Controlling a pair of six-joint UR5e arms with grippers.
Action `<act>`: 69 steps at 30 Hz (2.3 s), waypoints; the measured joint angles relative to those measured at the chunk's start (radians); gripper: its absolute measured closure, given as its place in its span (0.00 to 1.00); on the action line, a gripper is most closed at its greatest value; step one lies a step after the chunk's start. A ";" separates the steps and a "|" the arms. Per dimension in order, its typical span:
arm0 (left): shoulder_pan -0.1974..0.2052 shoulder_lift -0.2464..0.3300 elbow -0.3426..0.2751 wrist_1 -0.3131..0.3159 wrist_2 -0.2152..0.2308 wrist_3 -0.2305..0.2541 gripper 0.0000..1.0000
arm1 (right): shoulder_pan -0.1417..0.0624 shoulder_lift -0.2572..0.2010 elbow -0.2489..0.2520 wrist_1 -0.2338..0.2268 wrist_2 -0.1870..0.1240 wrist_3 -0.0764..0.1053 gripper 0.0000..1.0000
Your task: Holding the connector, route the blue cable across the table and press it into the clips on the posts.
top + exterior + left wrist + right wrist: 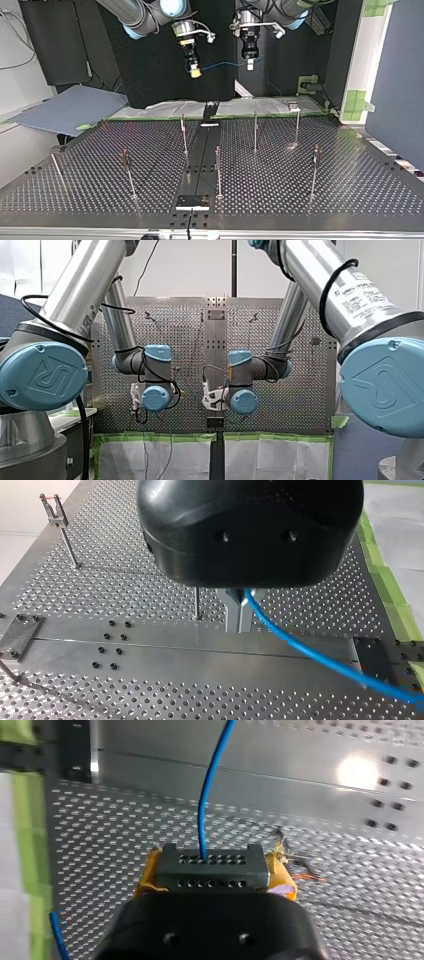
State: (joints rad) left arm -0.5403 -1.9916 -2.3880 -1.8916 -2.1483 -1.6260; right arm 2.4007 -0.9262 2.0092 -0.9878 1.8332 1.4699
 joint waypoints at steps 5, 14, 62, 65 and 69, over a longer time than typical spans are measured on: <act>0.000 0.000 0.000 0.000 0.000 0.000 1.00 | 0.001 0.044 0.000 0.002 0.000 0.000 1.00; 0.003 -0.013 -0.009 -0.011 -0.011 0.001 1.00 | 0.001 0.073 0.000 0.003 0.000 0.000 1.00; 0.077 0.098 0.080 -0.175 -0.153 0.036 1.00 | -0.038 -0.108 -0.181 0.185 -0.110 0.116 1.00; 0.098 0.121 0.083 -0.197 -0.164 0.040 1.00 | -0.037 -0.133 -0.205 0.210 -0.134 0.119 1.00; 0.133 0.155 0.086 -0.232 -0.157 0.040 1.00 | -0.029 -0.168 -0.241 0.244 -0.168 0.116 1.00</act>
State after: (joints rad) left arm -0.4076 -1.8366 -2.3017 -2.1233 -2.3049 -1.5861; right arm 2.3712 -1.0938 1.7687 -0.7436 1.6653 1.5864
